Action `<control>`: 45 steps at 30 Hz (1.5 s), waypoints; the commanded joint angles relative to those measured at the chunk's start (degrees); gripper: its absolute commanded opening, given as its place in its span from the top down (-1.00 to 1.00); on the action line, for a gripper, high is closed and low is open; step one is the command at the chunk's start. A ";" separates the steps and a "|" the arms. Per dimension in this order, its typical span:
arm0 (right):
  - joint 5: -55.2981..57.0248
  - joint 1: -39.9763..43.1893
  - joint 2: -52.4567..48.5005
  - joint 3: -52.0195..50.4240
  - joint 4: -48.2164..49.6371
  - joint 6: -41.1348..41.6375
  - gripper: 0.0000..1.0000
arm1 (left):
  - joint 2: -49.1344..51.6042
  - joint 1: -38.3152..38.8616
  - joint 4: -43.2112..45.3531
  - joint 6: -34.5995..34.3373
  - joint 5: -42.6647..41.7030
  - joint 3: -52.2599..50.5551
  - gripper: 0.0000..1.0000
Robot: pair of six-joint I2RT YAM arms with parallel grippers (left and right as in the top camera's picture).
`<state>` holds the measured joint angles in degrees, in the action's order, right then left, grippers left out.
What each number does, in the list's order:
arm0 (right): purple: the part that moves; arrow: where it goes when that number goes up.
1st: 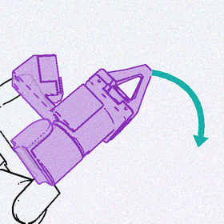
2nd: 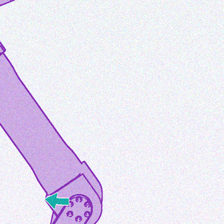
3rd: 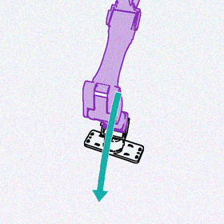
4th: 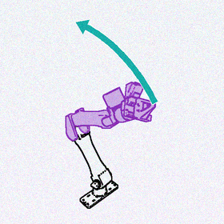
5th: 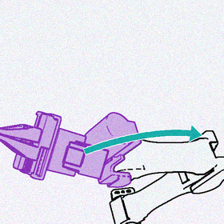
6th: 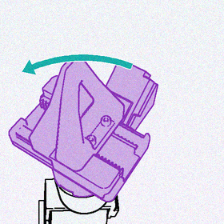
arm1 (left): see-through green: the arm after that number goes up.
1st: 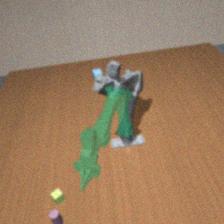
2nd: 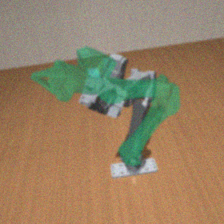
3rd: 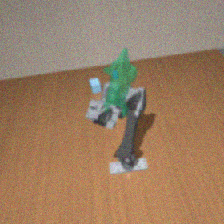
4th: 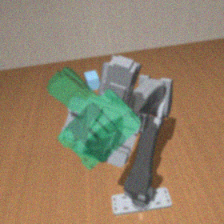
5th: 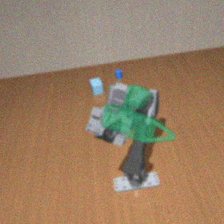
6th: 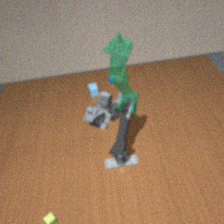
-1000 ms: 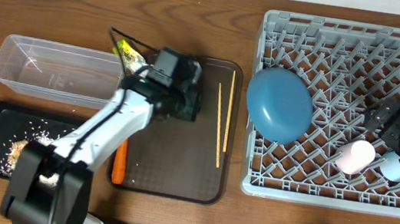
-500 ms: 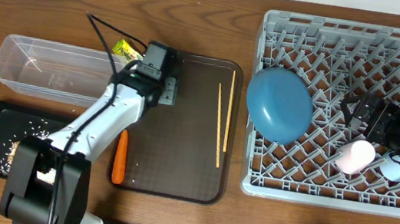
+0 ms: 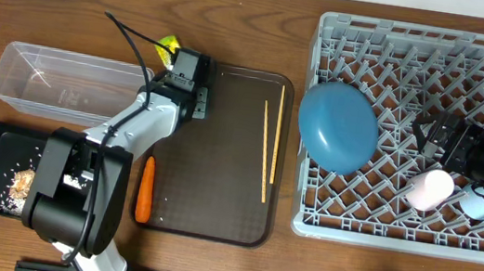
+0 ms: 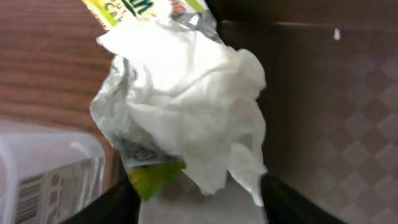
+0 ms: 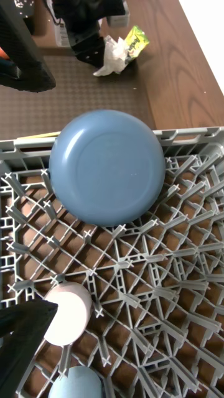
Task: Sort waste into correct bins and load items into the dishwasher rack
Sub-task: 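Grasp the tissue and wrapper with the left gripper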
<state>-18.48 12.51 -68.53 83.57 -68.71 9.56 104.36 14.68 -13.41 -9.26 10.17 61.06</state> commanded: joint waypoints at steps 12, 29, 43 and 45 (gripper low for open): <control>-0.61 -0.72 -0.02 0.20 -0.02 -1.05 -0.98 | 4.28 -0.09 0.72 -0.20 -8.24 -0.09 -0.07; -0.59 -0.70 -0.02 0.20 -0.96 -1.07 -0.98 | 8.35 -0.09 7.96 -0.22 -8.31 -0.09 0.48; 0.17 -0.70 -0.02 0.20 -0.68 -1.09 -0.98 | -4.17 1.29 -6.80 -0.22 -13.81 -0.07 0.88; 0.26 -0.70 -0.02 0.20 -0.44 -1.09 -0.98 | -7.89 1.84 -10.36 -0.22 -13.84 -0.07 0.88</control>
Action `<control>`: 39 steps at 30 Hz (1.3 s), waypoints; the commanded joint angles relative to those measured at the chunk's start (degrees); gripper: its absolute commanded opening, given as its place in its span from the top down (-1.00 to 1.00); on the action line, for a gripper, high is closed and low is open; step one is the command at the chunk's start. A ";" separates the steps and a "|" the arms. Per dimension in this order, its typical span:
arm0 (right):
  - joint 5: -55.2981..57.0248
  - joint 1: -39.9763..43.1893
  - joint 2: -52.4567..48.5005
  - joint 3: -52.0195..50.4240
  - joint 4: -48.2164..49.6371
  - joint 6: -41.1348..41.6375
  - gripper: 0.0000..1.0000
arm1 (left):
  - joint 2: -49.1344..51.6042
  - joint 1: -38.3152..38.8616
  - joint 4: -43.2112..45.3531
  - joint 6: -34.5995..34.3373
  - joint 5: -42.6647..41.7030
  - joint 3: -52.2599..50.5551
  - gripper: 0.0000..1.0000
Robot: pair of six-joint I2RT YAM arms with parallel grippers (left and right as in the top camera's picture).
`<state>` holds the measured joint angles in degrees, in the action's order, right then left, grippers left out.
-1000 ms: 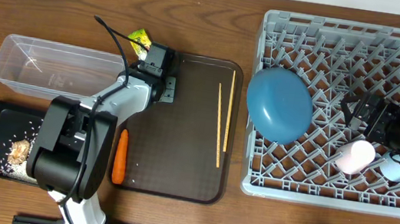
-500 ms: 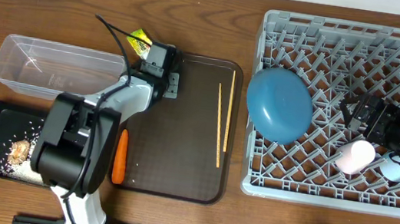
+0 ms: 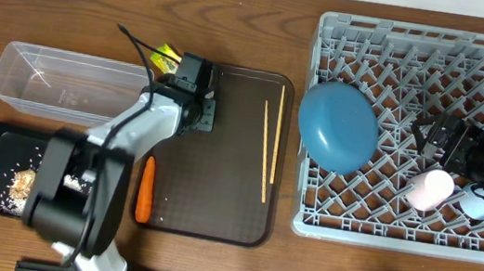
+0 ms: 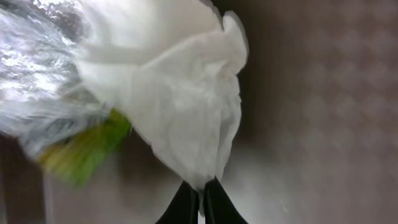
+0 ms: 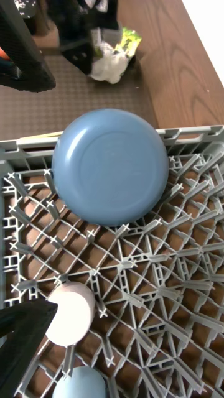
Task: Sort waste into correct bins and load items into the dishwasher rack
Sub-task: 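Grasp the tissue and wrapper with the left gripper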
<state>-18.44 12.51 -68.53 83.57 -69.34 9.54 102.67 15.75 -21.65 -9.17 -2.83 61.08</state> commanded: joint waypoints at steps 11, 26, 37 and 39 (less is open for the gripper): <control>0.17 -0.70 -0.02 0.20 1.03 -1.03 -0.98 | -23.43 0.83 -11.98 -1.36 17.92 -0.09 0.88; 0.17 -0.70 -0.02 0.20 0.94 -1.03 -0.99 | -27.08 -7.74 -6.62 -5.25 21.18 0.02 0.88; 0.17 -0.70 -0.02 0.20 1.07 -0.98 -0.99 | -28.52 -16.09 -4.42 -5.70 25.29 0.02 0.88; 0.17 -0.70 -0.02 0.20 1.29 -0.79 -0.99 | -27.69 -16.70 -4.90 -5.73 23.15 0.00 0.88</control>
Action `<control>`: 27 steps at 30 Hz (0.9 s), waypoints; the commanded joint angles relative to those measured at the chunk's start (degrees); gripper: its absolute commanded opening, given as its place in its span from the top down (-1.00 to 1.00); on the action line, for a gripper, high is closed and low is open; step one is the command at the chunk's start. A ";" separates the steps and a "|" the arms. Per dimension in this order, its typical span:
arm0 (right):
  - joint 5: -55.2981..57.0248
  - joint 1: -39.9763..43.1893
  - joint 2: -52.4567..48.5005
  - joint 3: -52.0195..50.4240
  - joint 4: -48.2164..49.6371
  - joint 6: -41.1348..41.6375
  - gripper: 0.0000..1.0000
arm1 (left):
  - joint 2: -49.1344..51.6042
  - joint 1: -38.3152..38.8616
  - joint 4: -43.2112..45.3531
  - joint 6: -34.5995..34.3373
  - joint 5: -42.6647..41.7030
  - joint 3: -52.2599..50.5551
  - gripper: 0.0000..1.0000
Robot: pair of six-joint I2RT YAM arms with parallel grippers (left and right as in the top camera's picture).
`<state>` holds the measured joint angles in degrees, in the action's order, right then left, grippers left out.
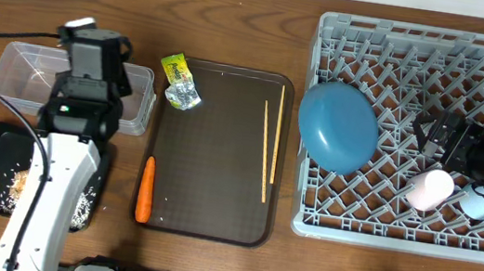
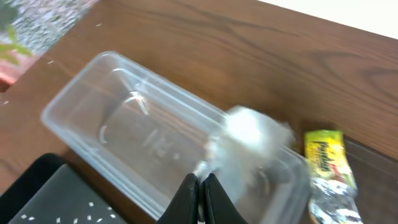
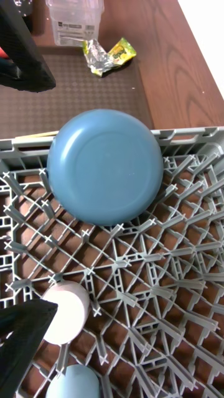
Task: Sort waste into correct bins and load items into the dishwasher rack
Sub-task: 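Grasp the tissue and wrapper with the left gripper, then carry the wrapper and tissue left and drop into the clear bin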
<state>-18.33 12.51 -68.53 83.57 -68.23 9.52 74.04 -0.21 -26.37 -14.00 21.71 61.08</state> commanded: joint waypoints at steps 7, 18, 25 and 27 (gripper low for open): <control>0.07 -0.70 -0.02 0.20 0.33 -0.79 -0.98 | 5.88 -0.15 -0.98 -1.14 -14.21 0.00 -0.02; 0.07 -0.70 -0.02 0.20 0.76 -0.15 -0.99 | 14.91 12.76 1.18 -1.09 -19.63 0.00 -0.15; 0.07 -0.70 -0.02 0.20 0.55 -0.17 -0.98 | 25.03 14.71 6.16 -6.29 -14.27 0.00 -0.16; 0.07 -0.70 -0.02 0.20 0.55 -0.17 -0.98 | 26.56 14.71 8.11 -7.87 -11.96 0.00 -0.16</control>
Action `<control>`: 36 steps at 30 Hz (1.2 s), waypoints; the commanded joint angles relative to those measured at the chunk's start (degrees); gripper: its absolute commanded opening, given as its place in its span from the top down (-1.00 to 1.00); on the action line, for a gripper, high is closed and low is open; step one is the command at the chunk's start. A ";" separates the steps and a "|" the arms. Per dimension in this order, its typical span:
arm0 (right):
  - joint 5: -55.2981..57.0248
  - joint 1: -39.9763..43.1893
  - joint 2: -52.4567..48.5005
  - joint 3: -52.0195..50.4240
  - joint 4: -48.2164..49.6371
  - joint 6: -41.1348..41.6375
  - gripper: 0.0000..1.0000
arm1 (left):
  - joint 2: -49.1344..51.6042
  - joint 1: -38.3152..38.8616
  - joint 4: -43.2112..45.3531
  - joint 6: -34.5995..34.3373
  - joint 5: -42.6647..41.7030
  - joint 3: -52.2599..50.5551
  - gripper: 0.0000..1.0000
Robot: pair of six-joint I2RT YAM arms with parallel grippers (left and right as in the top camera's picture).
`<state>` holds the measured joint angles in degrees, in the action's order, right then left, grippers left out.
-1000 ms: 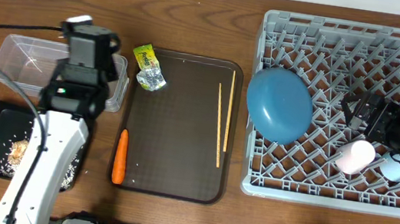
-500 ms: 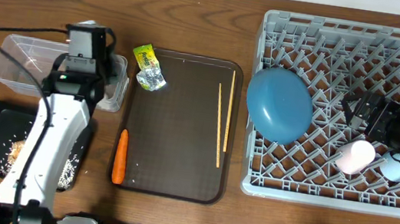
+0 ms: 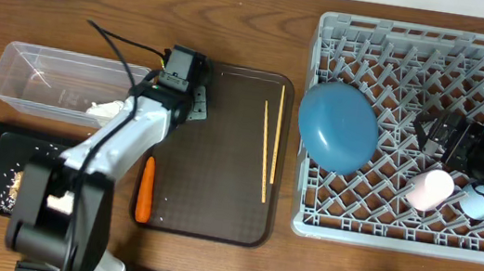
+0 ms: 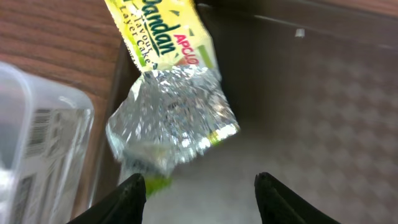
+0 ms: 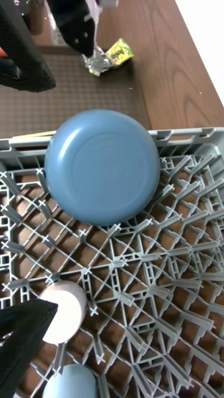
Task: Sort waste into correct bins and load items into the dishwasher rack
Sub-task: 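Carry the wrapper and tissue left and drop into the clear bin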
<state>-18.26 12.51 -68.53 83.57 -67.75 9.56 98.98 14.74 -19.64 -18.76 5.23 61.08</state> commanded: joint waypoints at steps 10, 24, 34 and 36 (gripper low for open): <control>0.00 -0.70 -0.02 0.20 0.04 -0.22 -0.98 | 2.62 -0.02 -0.61 -5.40 9.01 0.00 -0.15; 0.00 -0.70 -0.02 0.20 -0.02 -0.22 -0.98 | 4.17 -0.04 2.47 -3.93 15.02 -0.11 -0.16; 0.02 -0.70 -0.02 0.20 -0.61 -0.24 -0.98 | 8.00 -0.04 6.82 -2.05 14.99 -0.11 0.10; 0.02 -0.70 -0.02 0.20 -0.61 -0.24 -0.99 | 7.80 0.09 7.39 -2.05 14.95 -0.09 0.32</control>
<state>-18.26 12.51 -68.53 83.57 -68.25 9.56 106.74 14.74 -12.88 -21.74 18.68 61.08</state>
